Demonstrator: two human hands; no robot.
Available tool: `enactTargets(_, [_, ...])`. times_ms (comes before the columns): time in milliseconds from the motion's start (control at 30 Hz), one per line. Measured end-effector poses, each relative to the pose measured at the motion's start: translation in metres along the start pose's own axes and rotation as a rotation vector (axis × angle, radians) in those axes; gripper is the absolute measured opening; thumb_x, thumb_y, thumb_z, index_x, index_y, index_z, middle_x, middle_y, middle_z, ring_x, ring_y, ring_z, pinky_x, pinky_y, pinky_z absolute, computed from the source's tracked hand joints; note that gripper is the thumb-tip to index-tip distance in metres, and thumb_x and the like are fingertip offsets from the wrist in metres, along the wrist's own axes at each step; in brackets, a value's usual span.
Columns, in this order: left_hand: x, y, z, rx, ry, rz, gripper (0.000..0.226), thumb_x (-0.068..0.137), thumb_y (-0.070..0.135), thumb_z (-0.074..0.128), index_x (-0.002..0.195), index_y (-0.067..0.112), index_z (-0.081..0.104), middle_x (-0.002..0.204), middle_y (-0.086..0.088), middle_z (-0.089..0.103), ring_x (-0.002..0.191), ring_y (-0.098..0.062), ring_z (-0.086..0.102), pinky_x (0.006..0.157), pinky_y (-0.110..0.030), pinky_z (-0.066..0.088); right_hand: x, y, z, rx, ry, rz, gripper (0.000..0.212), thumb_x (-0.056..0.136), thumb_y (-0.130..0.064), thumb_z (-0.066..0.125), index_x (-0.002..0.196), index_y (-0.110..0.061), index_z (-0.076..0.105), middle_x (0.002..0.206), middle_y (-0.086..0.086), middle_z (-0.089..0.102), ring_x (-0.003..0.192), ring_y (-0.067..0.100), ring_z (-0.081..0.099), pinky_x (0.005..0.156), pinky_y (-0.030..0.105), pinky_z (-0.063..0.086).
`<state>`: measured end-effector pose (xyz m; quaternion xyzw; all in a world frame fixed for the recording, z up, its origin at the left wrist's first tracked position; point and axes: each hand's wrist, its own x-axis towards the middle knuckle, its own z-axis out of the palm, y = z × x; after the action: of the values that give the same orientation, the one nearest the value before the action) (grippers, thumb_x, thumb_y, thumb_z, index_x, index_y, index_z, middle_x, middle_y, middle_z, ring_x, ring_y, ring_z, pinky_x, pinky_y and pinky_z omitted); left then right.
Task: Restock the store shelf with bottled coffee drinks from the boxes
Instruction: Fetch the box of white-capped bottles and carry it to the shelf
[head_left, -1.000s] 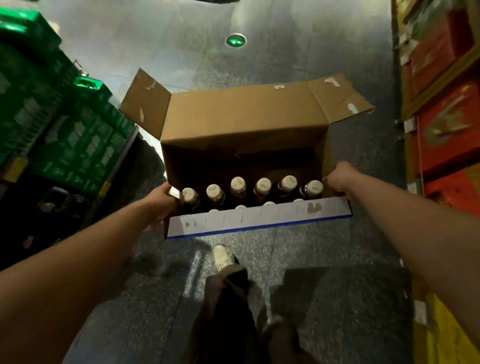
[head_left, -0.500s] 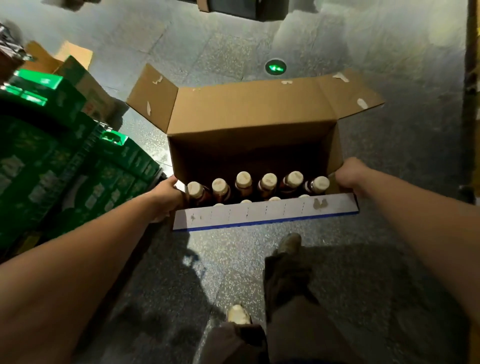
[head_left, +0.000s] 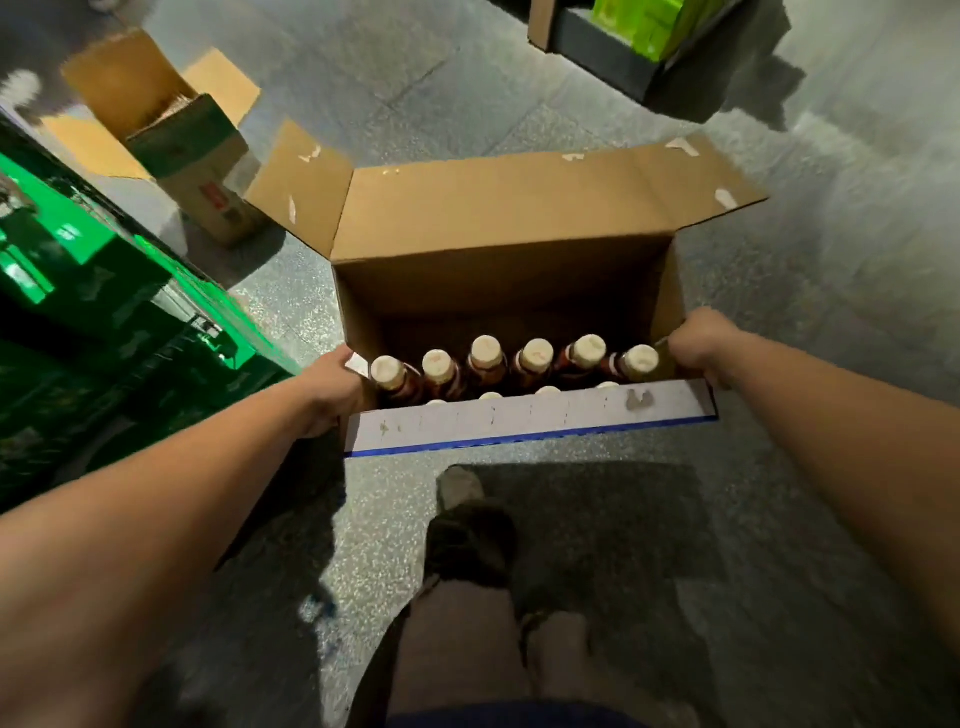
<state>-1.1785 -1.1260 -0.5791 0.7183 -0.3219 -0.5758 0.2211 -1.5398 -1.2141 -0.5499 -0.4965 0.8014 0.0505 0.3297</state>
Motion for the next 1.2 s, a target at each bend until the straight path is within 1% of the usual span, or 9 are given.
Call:
enactTargets(133, [0.072,0.049,-0.021,0.014,0.082,-0.030,0.041,0.078,-0.021,0.043,0.084,0.018,0.052,0.062,0.002,0.056,0.057,-0.013,0.052,0.034,-0.012,0.038,0.074,-0.068,-0.023,0.009,-0.017,-0.012,0.019,0.088,-0.001,0.051,0.101,0.008,0.062,0.103,0.028,0.064,0.087,0.039,0.064,0.074,0.047,0.055])
enactTargets(400, [0.182,0.141,-0.088,-0.081,0.173,-0.140,0.045,0.078,-0.015,0.046,0.107,0.019,0.052,0.076,-0.007,0.063,0.066,-0.020,0.060,0.042,-0.021,0.046,0.211,-0.226,-0.068,-0.120,-0.119,-0.161,0.025,0.091,-0.003,0.051,0.110,0.011,0.060,0.111,0.031,0.062,0.101,0.043,0.062,0.082,0.044,0.052])
enactTargets(567, [0.243,0.174,-0.114,-0.215,0.297,-0.218,0.058,0.078,-0.015,0.049,0.124,0.019,0.048,0.079,-0.011,0.067,0.069,-0.024,0.063,0.059,-0.032,0.052,0.301,-0.343,-0.083,-0.137,-0.216,-0.289,0.032,0.090,0.004,0.053,0.120,0.014,0.053,0.122,0.031,0.056,0.097,0.031,0.058,0.074,0.034,0.041])
enactTargets(667, [0.274,0.191,-0.127,-0.305,0.393,-0.256,0.056,0.082,-0.014,0.042,0.125,0.021,0.047,0.078,-0.010,0.064,0.065,-0.022,0.059,0.050,-0.026,0.050,0.339,-0.412,-0.093,-0.231,-0.261,-0.356,0.034,0.087,-0.001,0.059,0.120,0.010,0.054,0.123,0.029,0.056,0.113,0.039,0.056,0.074,0.032,0.040])
enactTargets(800, [0.308,0.206,-0.151,-0.350,0.474,-0.324,0.057,0.086,-0.012,0.033,0.131,0.021,0.045,0.080,-0.019,0.057,0.067,-0.027,0.052,0.057,-0.034,0.041,0.373,-0.503,-0.097,-0.338,-0.266,-0.453,0.034,0.087,0.000,0.059,0.119,0.009,0.054,0.122,0.028,0.057,0.113,0.040,0.055,0.072,0.032,0.039])
enactTargets(933, [0.341,0.208,-0.175,-0.358,0.537,-0.416,0.060,0.087,-0.008,0.033,0.136,0.025,0.041,0.105,-0.034,0.061,0.082,-0.039,0.057,0.069,-0.047,0.046,0.400,-0.589,-0.080,-0.421,-0.233,-0.544,0.028,0.090,0.000,0.053,0.116,0.010,0.054,0.118,0.028,0.057,0.105,0.042,0.057,0.068,0.032,0.039])
enactTargets(1000, [0.356,0.212,-0.188,-0.390,0.560,-0.444,0.052,0.090,-0.004,0.035,0.135,0.021,0.044,0.103,-0.030,0.063,0.079,-0.034,0.059,0.065,-0.040,0.046,0.409,-0.622,-0.070,-0.506,-0.190,-0.589,0.015,0.091,-0.004,0.051,0.100,0.006,0.057,0.107,0.027,0.060,0.086,0.038,0.060,0.063,0.035,0.043])
enactTargets(1100, [0.367,0.225,-0.207,-0.471,0.566,-0.462,0.026,0.094,0.000,0.040,0.114,0.015,0.049,0.070,-0.017,0.062,0.056,-0.017,0.058,0.053,-0.016,0.043,0.425,-0.670,-0.054,-0.547,-0.213,-0.625,0.018,0.091,-0.010,0.052,0.097,0.005,0.060,0.102,0.027,0.063,0.086,0.040,0.064,0.062,0.039,0.049])
enactTargets(1200, [0.378,0.235,-0.224,-0.553,0.643,-0.431,0.041,0.091,-0.004,0.047,0.129,0.011,0.046,0.102,-0.010,0.065,0.075,-0.017,0.059,0.059,-0.019,0.045,0.434,-0.712,-0.042,-0.593,-0.262,-0.646,0.022,0.091,-0.010,0.052,0.107,0.001,0.063,0.099,0.025,0.064,0.084,0.038,0.063,0.059,0.037,0.048])
